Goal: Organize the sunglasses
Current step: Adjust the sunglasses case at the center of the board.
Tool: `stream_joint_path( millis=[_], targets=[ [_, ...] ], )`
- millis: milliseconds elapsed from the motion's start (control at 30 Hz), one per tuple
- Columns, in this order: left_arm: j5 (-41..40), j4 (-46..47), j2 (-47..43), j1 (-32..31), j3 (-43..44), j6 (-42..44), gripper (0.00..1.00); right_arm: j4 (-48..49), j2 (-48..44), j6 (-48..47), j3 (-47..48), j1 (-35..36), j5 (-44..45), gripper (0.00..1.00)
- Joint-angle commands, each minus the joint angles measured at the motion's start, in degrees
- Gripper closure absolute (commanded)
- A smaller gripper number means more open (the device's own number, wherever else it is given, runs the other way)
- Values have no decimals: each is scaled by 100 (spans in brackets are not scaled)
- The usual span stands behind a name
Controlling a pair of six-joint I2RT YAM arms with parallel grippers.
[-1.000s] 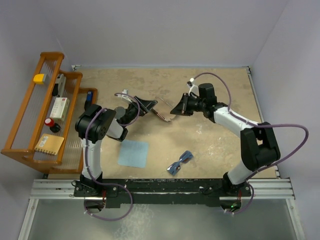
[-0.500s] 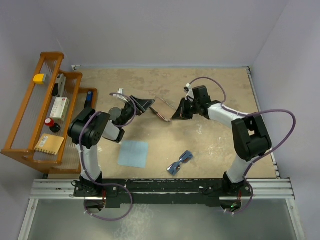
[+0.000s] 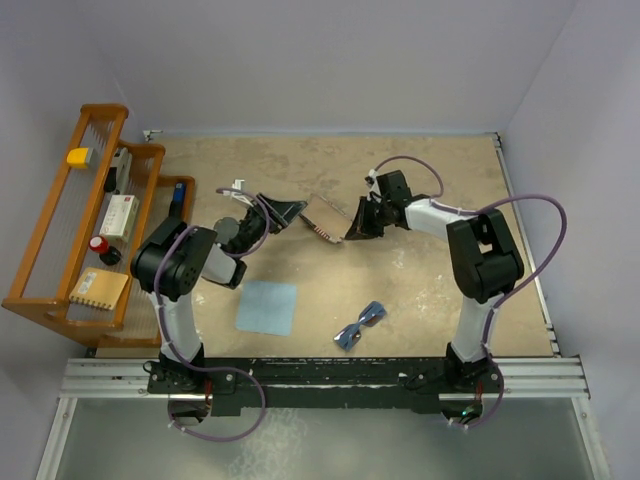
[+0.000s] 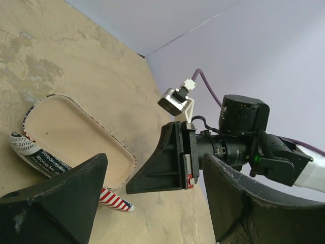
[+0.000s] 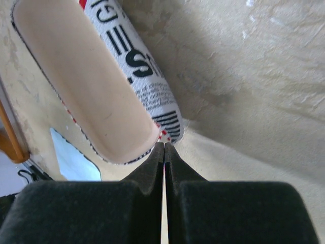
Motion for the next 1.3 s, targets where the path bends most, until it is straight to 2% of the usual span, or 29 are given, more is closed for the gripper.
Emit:
stream_joint_path(
  millis=[0,833,1067,1267],
  targets=[
    [100,1169,-285,63,-66,-71,27,-59,144,-52,418,-45,269,100],
    [244,1171,-303,67,-85,-98,27,-243,810,-249,1325,-243,350,100],
    [282,1165,-318,68,-80,-55,27,-233,448,-302,1071,-243,560,100],
    [279,881,-518,103,-149,131,27,0,-248,-239,665,-234,908,98]
  ],
)
